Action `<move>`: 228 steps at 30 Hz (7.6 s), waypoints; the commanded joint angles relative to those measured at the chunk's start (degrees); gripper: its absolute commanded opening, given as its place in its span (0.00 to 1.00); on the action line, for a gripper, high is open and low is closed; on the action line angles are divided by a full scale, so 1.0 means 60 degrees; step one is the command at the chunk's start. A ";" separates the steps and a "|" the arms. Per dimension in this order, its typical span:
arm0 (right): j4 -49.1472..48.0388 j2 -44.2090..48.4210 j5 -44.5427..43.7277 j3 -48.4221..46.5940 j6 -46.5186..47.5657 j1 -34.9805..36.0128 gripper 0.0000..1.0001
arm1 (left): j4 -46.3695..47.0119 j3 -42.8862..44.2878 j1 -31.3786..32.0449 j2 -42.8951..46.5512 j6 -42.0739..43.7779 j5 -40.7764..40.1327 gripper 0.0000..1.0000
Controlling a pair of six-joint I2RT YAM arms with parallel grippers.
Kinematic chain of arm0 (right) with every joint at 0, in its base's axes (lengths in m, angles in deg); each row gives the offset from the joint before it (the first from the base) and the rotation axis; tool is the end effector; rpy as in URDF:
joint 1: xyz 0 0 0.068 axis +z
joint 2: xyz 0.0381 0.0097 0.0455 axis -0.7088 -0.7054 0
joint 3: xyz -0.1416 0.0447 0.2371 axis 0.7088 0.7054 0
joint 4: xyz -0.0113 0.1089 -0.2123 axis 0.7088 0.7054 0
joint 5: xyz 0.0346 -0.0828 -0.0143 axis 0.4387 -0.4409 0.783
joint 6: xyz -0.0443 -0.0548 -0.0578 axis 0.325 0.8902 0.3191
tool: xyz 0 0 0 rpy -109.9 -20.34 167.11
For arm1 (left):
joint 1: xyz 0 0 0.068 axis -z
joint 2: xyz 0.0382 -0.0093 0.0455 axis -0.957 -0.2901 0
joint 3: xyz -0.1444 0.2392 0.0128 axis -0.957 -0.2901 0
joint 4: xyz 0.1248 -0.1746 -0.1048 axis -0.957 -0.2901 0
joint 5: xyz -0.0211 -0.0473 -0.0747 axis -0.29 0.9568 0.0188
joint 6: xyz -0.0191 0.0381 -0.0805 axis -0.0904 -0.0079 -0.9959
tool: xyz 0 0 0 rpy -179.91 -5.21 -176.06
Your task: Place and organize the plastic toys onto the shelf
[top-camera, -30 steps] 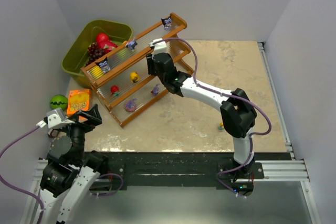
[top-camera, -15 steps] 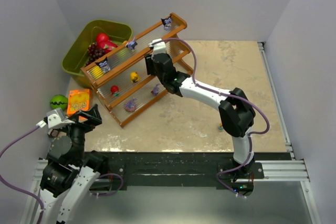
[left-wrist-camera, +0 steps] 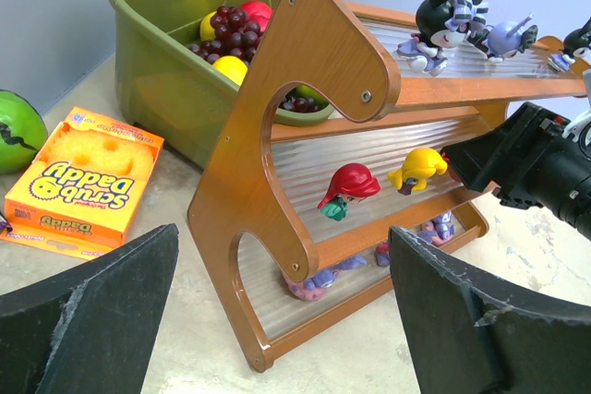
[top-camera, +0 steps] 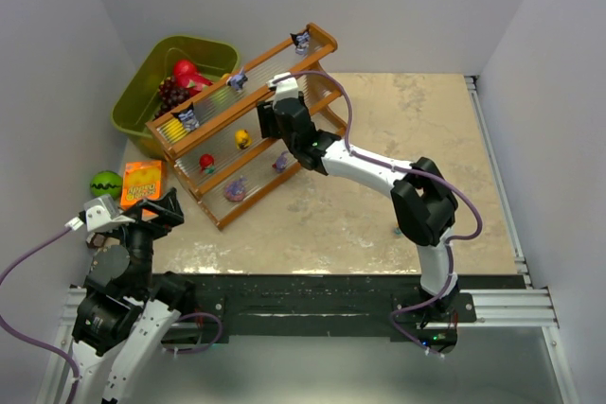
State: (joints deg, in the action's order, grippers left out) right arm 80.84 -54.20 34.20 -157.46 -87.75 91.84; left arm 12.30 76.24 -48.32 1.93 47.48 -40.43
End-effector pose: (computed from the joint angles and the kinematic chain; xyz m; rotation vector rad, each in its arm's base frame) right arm 0.3705 0.3430 0.2838 -0.2756 1.8137 0.3014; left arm 0.0503 0.0287 0.2932 -0.5386 1.4909 -0.2550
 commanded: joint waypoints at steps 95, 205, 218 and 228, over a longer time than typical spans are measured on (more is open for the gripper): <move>0.4120 0.6922 -0.2189 1.0531 -1.2192 -0.1587 0.30 | 0.0351 -0.0087 -0.0035 0.1081 -0.0083 0.0015 1.00; 0.2038 0.3347 0.6118 0.6165 0.1901 -0.1513 0.56 | 0.0219 -0.0028 -0.0035 0.0935 -0.0215 -0.0190 1.00; 0.2067 0.3448 0.5415 0.5829 0.0115 -0.1499 0.00 | 0.0233 -0.0043 -0.0035 0.0906 -0.0200 -0.0190 1.00; 0.3765 0.3669 0.3468 0.3782 -0.1439 -0.1513 0.00 | 0.0219 -0.0043 -0.0035 0.0964 -0.0200 -0.0190 1.00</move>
State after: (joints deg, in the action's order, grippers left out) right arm 99.02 -34.13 61.37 -127.19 -91.93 82.98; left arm 12.45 75.85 -48.32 1.93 47.02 -40.78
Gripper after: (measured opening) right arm 0.343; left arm 0.995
